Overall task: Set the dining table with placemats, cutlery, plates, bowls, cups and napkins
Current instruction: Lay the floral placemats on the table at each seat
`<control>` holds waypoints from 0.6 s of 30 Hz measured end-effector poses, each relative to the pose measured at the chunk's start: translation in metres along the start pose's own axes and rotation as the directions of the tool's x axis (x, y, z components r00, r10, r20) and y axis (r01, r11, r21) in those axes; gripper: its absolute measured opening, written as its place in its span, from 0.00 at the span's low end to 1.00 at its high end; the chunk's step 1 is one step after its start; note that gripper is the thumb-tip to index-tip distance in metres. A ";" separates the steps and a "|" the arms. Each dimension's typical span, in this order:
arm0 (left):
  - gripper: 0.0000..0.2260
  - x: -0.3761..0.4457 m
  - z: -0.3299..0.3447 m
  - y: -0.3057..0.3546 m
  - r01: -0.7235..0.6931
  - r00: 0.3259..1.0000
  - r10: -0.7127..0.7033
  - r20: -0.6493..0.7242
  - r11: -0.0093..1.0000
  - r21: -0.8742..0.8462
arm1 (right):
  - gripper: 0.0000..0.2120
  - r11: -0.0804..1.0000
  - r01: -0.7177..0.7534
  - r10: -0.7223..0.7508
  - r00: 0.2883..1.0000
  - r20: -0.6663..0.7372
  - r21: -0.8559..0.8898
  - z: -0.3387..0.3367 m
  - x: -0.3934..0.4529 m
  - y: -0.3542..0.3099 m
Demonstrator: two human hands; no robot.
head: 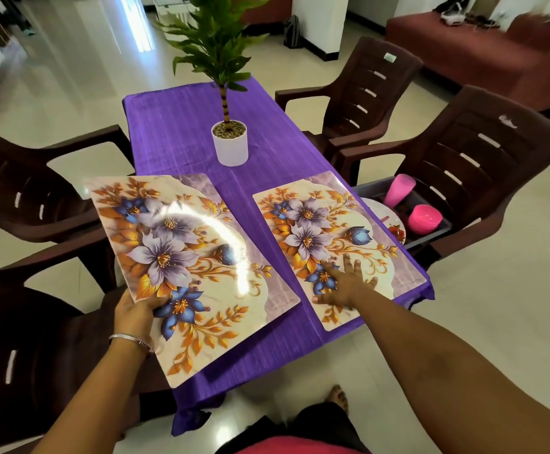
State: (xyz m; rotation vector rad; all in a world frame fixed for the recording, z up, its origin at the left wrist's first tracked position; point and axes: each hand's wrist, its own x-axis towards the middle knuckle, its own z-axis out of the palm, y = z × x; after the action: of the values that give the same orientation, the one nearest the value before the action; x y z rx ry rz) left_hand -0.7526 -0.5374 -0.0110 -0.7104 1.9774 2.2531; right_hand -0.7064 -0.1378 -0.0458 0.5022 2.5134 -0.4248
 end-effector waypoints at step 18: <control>0.11 -0.004 0.000 -0.011 0.021 0.998 -0.017 0.060 0.997 -0.071 | 0.48 0.999 0.030 -0.030 0.999 0.012 0.036 0.005 0.020 0.001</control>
State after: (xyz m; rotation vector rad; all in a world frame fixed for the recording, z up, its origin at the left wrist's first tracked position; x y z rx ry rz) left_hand -0.7450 -0.5344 -0.0196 -0.6577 1.8649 2.3165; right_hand -0.7195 -0.1334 -0.0609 0.4744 2.5077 -0.4841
